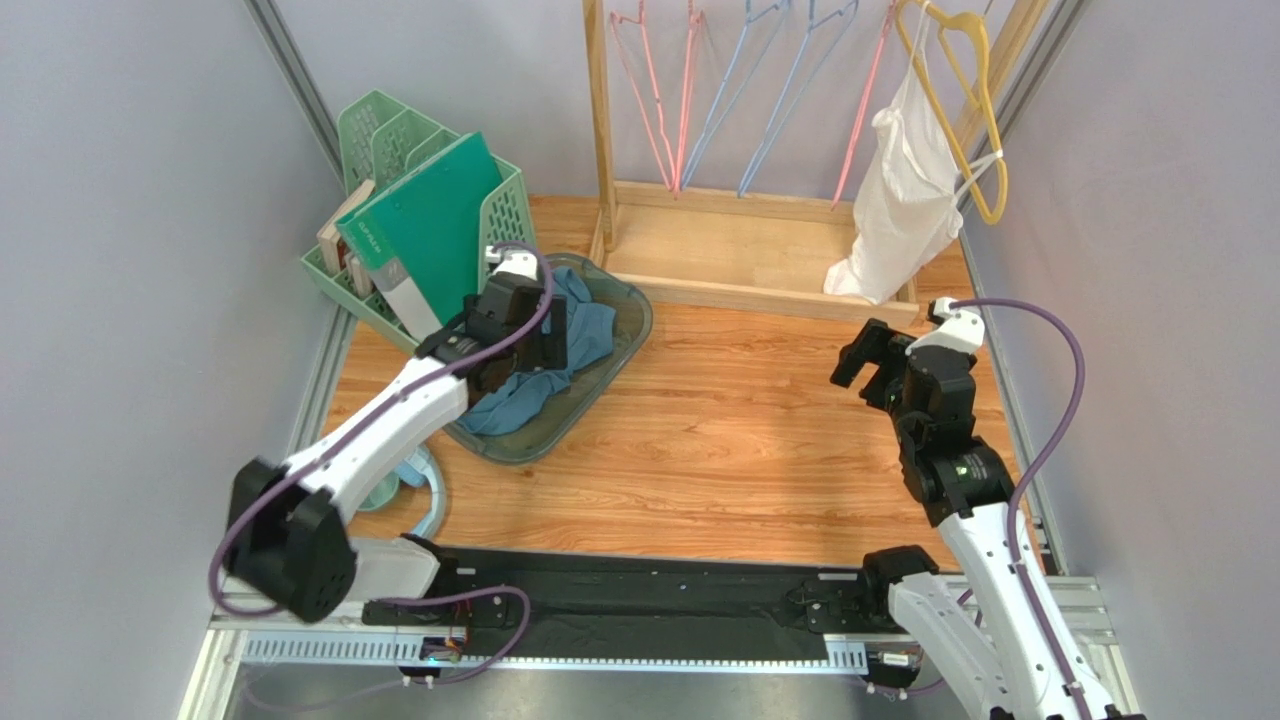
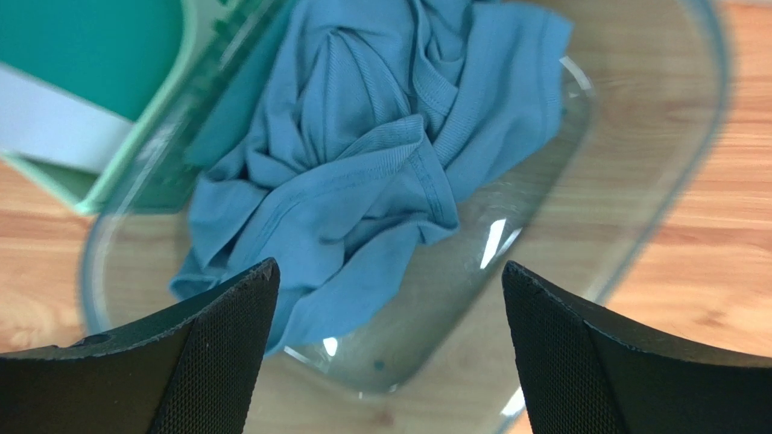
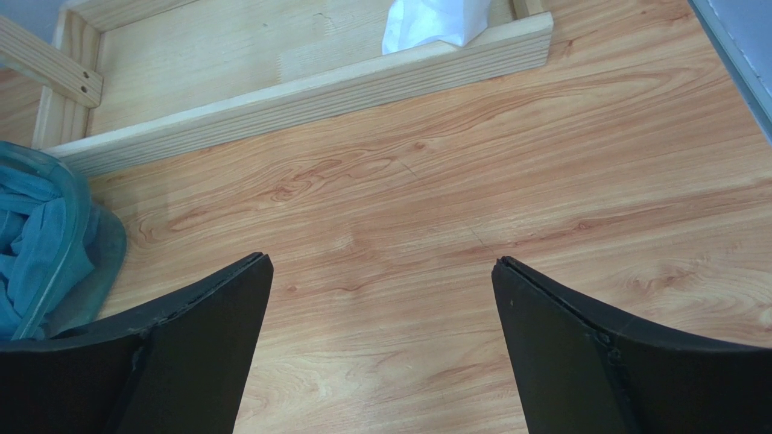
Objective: Place the tank top on the hanger
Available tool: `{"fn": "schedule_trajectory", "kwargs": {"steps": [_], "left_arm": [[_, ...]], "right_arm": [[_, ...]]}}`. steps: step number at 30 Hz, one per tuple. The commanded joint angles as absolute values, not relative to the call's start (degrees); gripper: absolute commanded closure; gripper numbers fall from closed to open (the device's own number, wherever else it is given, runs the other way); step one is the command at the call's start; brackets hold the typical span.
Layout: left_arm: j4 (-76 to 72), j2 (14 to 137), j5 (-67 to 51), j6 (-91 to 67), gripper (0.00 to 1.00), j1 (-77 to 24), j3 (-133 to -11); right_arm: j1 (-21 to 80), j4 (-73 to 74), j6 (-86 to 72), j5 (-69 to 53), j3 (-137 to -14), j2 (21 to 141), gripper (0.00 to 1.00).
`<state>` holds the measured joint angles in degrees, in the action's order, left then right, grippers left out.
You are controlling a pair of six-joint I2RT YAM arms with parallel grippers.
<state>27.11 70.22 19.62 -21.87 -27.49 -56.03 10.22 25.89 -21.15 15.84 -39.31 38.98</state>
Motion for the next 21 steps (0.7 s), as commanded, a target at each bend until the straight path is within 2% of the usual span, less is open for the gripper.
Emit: {"fn": "schedule_trajectory", "kwargs": {"steps": [1,5,21], "left_arm": [[25.14,80.84,20.4,-23.55,0.02,-25.67,-60.81],[22.68,84.63,16.89,-24.43,0.02,-21.28,-61.87],[25.05,98.78,6.33,-22.68,0.01,-17.84,-68.02]], "right_arm": [[10.37,23.91,-20.3,13.27,-40.61,37.79,0.0],[10.28,23.47,-20.13,12.04,-40.52,38.05,0.0],[10.37,22.5,-19.69,11.07,-40.43,39.2,0.0]]}}
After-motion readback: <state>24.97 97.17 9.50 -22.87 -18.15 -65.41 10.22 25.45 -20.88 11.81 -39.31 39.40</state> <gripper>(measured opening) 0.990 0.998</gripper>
